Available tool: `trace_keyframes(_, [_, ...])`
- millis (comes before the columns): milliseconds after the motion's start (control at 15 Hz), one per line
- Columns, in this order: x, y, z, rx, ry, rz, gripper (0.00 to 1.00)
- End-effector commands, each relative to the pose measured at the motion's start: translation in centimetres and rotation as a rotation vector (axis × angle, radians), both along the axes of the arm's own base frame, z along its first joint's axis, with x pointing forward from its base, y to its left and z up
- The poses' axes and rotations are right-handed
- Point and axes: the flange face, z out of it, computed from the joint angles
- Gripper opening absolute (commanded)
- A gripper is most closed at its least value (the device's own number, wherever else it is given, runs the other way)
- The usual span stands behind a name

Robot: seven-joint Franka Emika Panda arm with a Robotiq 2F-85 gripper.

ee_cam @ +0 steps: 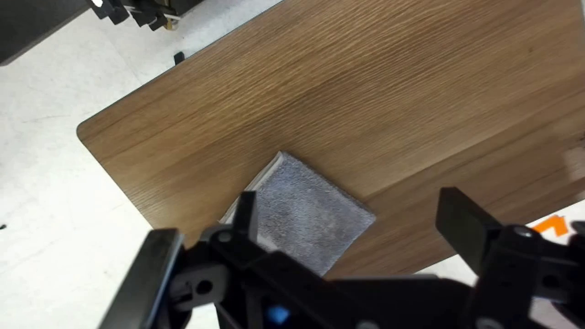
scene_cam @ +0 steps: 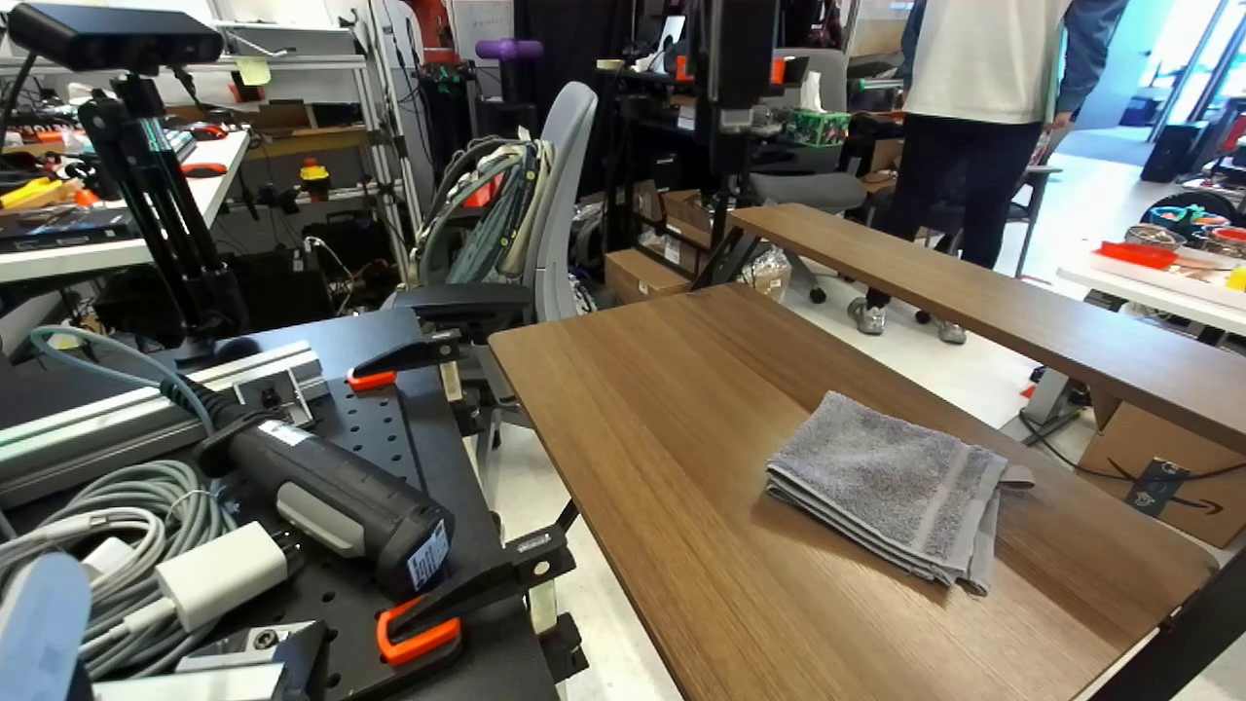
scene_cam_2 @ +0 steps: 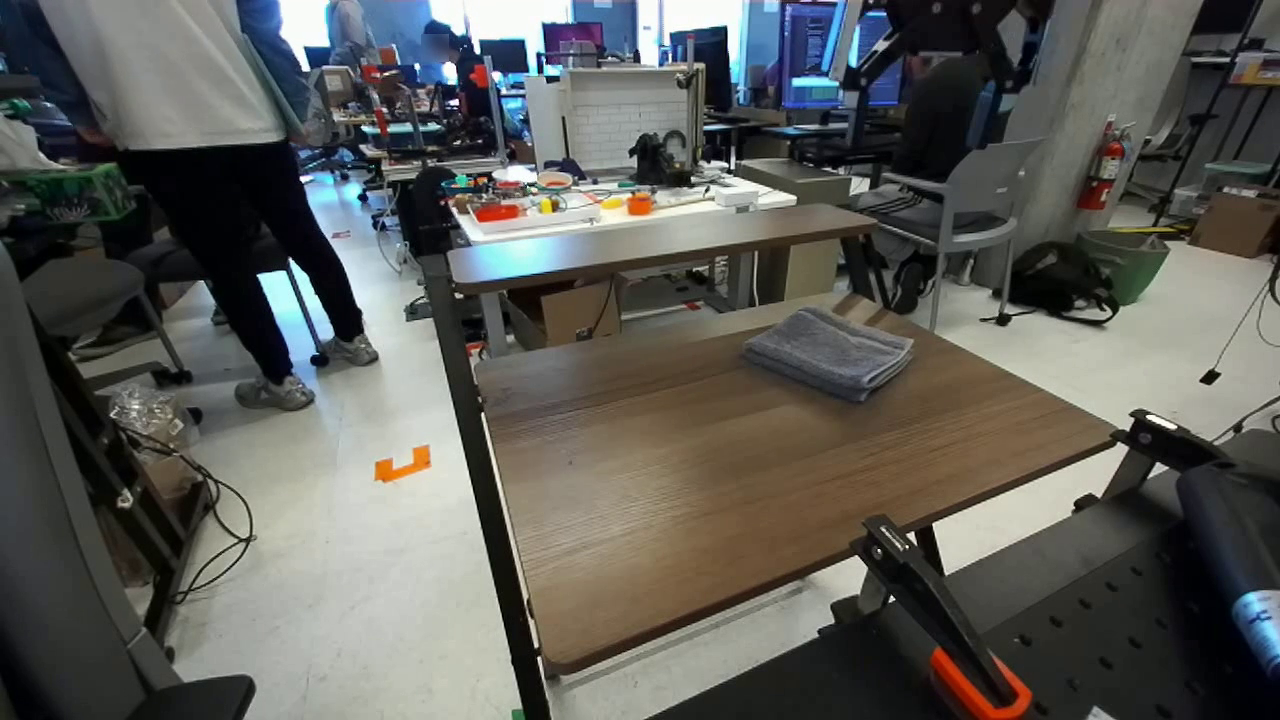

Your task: Move the towel forward

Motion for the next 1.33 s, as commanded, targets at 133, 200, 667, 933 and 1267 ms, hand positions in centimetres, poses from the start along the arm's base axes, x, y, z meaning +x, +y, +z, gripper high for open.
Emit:
trace_keyframes(133, [1.6, -1.2, -0.5, -0.002, 0.001, -0.032, 1.0])
trace_keyframes(200, [1.8, -1.2, -0.4, -0.002, -0.002, -0.034, 1.0])
trace_keyframes(667, [4.1, -1.6, -3.8, -0.02, -0.059, -0.069, 1.0])
trace_keyframes(933, [6.6, -3.0, -7.4, -0.019, -0.078, -0.111, 1.0])
trace_keyframes(1267, [10.5, -5.0, -10.4, -0.027, -0.138, -0.161, 1.0])
